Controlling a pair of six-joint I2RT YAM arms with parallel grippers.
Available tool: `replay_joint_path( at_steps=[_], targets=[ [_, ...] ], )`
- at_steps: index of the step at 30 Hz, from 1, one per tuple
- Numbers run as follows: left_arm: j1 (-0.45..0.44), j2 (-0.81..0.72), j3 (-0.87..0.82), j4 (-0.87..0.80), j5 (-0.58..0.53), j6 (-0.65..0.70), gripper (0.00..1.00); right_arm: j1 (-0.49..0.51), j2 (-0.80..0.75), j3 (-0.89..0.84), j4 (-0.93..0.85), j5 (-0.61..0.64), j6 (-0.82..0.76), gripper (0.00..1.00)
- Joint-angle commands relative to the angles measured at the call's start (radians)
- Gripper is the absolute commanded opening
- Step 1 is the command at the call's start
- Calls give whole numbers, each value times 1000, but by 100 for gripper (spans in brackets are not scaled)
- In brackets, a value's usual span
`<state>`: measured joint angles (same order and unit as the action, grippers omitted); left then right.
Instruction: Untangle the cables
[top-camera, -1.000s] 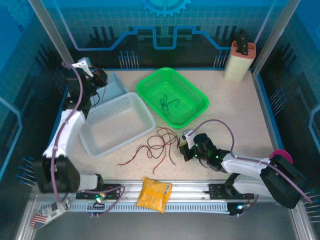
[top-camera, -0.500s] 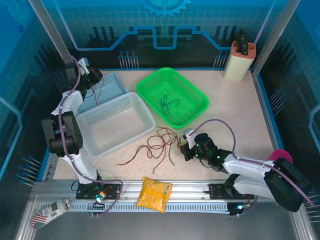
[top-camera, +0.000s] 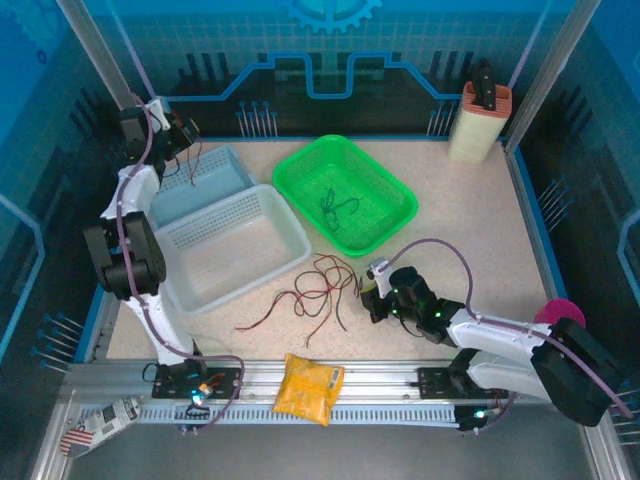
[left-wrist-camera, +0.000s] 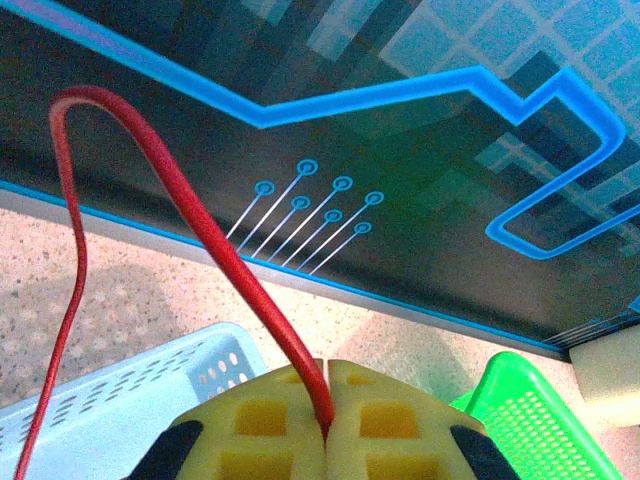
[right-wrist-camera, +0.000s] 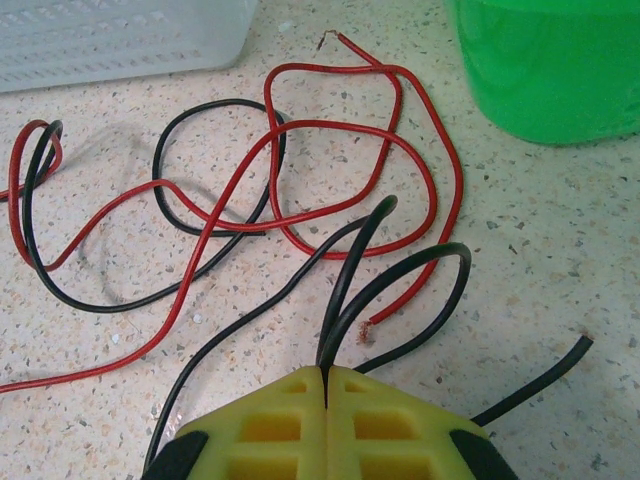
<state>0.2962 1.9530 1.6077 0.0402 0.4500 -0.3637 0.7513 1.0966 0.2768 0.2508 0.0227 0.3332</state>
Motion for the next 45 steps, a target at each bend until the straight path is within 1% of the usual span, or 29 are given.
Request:
replay_joint_path(
  at_steps=[1, 2, 3, 4, 5, 6, 8, 10, 11, 13, 15, 16, 17, 19, 20, 21, 22, 24, 27, 28, 30, 31, 34, 36, 38, 42, 45],
  targets=[
    [-6, 6, -45, 17, 28, -1, 0, -5, -17, 24, -24, 6, 5, 0],
    [-6, 4, -54, 19, 33, -2, 0, -4, -17, 24, -25, 6, 3, 0],
    [-8, 5, -62, 20, 45, -1, 11, -5, -16, 25, -25, 6, 1, 0],
    [-7, 6, -66, 18, 66, -6, 40, -6, -17, 26, -27, 6, 1, 0],
    [-9, 7, -68, 20, 93, -4, 64, -5, -18, 28, -30, 6, 0, 0],
    [-11, 5, -70, 25, 117, 7, 98, -5, -18, 30, -31, 6, -2, 0],
    [-14, -16, -72, 28, 122, 25, 99, -5, -19, 32, -33, 6, -4, 0],
    [-13, -53, -89, 51, 113, 7, 99, -5, -24, 32, -37, 8, -5, 0],
    [-11, -83, -99, 63, 128, -11, 99, -5, -27, 32, -41, 8, -5, 0],
    [-14, -151, -108, 26, 132, -37, 99, -6, -38, 32, -51, 15, -6, 0],
    [-18, -249, -143, -18, 103, -42, 99, -6, -53, 31, -59, 24, -11, 0],
    [-26, -306, -168, -62, 56, -28, 99, -6, -59, 31, -59, 26, -19, 0],
    [-42, -358, -179, -150, -40, 14, 99, -6, -65, 31, -61, 25, -29, 0],
    [-82, -381, -102, -419, -215, 145, 99, -8, -70, 39, -76, 23, -44, 0],
    [-83, -367, -54, -532, -233, 180, 99, -9, -70, 44, -82, 19, -52, 0],
    [-76, -361, -32, -591, -235, 188, 99, -10, -68, 45, -84, 14, -56, 0],
    [-72, -370, -33, -618, -226, 193, 99, -12, -65, 47, -86, 8, -61, 0],
    [-74, -428, -93, -596, -191, 207, 99, -16, -56, 50, -86, -1, -65, 0],
    [-83, -548, -213, -519, -77, 182, 99, -21, -53, 56, -86, -24, -70, 0],
    [-97, -584, -248, -493, -21, 176, 99, -23, -57, 56, -86, -36, -75, 0],
    [-145, -644, -314, -450, 75, 174, 96, -30, -71, 58, -87, -66, -88, 0],
    [-182, -674, -356, -423, 107, 168, 94, -36, -84, 61, -94, -88, -98, 0],
    [-297, -756, -490, -330, 158, 130, 86, -48, -135, 76, -156, -120, -141, 0],
    [-368, -799, -568, -277, 191, 123, 85, -60, -184, 86, -204, -137, -175, 0],
    [-429, -832, -640, -237, 219, 142, 84, -79, -231, 84, -225, -157, -203, 0],
    [-524, -828, -705, -247, 265, 230, 84, -162, -306, 85, -257, -246, -238, 0],
    [-555, -805, -701, -287, 272, 267, 84, -226, -352, 108, -294, -316, -244, 0]
  ],
)
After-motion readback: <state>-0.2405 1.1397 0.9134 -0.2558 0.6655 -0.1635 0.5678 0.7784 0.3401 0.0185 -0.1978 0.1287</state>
